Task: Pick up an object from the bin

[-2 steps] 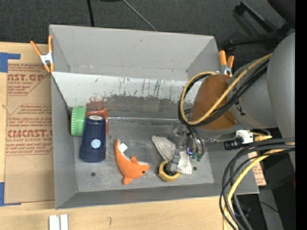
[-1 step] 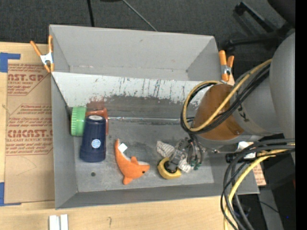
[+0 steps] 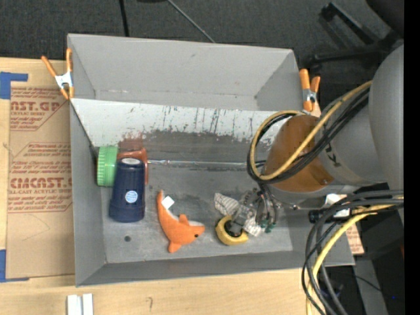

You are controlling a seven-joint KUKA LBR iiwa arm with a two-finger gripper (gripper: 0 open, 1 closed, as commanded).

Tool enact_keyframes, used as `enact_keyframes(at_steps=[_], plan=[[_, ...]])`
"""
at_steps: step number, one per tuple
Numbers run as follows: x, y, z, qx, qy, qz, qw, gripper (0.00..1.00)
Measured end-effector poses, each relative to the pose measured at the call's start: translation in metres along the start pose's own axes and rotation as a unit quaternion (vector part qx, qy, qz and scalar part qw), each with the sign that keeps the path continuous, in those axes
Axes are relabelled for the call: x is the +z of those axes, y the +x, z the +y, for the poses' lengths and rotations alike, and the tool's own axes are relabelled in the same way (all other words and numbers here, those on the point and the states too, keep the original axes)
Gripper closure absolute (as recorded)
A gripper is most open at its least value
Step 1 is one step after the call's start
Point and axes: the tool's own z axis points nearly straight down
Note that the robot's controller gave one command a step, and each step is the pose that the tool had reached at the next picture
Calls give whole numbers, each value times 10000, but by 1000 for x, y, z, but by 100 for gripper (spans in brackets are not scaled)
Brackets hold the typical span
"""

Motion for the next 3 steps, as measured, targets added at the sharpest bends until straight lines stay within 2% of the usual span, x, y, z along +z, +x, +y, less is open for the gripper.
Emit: enact_keyframes(at_steps=[1, 2, 3], plan=[[-5, 1, -1, 3, 12, 20, 10000, 100], [-26, 2, -1, 0, 34, 49, 10000, 100], [-39, 0, 0, 2, 22, 19, 10000, 100]])
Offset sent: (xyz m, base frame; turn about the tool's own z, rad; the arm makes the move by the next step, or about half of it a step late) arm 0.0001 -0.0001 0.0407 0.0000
